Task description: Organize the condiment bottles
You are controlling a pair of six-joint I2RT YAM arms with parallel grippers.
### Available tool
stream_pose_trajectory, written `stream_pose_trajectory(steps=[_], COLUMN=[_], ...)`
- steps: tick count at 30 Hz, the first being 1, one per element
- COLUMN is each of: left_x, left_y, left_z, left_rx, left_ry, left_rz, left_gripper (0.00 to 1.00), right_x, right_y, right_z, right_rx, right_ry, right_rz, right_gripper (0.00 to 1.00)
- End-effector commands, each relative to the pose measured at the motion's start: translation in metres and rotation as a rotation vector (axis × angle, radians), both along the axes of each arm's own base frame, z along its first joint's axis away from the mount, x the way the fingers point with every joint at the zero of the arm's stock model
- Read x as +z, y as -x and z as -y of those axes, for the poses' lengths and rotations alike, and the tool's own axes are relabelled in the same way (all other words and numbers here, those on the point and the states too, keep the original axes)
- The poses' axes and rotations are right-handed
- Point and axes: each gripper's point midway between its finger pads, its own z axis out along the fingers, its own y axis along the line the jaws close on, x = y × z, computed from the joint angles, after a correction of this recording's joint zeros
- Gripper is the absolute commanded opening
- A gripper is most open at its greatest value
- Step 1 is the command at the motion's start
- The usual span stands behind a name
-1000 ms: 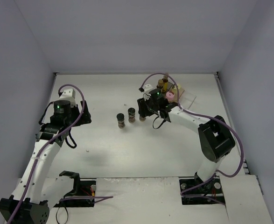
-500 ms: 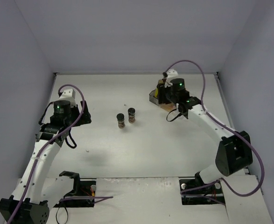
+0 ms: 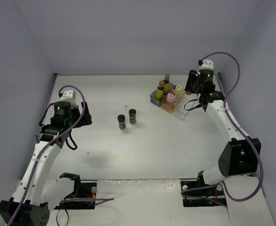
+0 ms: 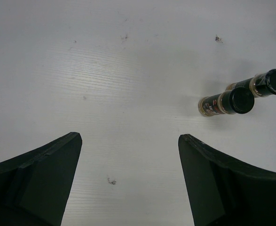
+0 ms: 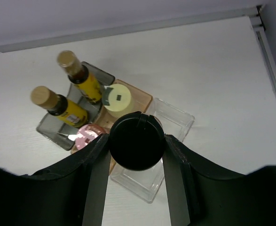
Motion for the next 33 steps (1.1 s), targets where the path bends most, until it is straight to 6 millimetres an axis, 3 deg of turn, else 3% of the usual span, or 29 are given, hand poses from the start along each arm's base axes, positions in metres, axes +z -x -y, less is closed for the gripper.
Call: stream_pose_trajectory(steps=[1, 10, 23, 25, 28, 29, 33], left_x=[0.013, 0.011, 0.009, 0.01, 0.011, 0.01, 0.01], left_y=[-0.009, -0.009, -0.01, -0.01, -0.01, -0.01, -0.01], left_z=[0.0, 0.0, 0.0, 0.0, 0.0, 0.0, 0.0], left_rx=[0.01, 0.01, 0.01, 0.012, 0.012, 0.01, 0.01], left_ry=[0.017, 0.016, 0.014, 0.016, 0.016, 0.015, 0.015], left_rz=[0.05, 0.043, 0.037, 0.04, 0.04, 0.039, 0.039], left_gripper=[0.86, 0.86, 0.86, 0.86, 0.86, 0.85, 0.86], right_x=[0.0, -0.059, -0.112, -0.114, -0.116, -0.115, -0.101], right_y=[-0.02, -0.038, -0.057, -0.059, -0.058, -0.057, -0.054], right_z=[0.002, 0.029, 0.04, 0.039, 0.039, 0.039, 0.037], right_rx=[-0.022, -0.098, -0.122, -0.119, -0.119, -0.117, -0.1], right_ry=[-0.043, -0.049, -0.079, -0.081, -0.077, -0.076, -0.081], right_rz=[0.032, -0.052, -0.108, -0.107, -0.113, -0.112, -0.088], right_gripper=[0.0, 0.0, 0.01, 0.08, 0.31, 0.47, 0.76])
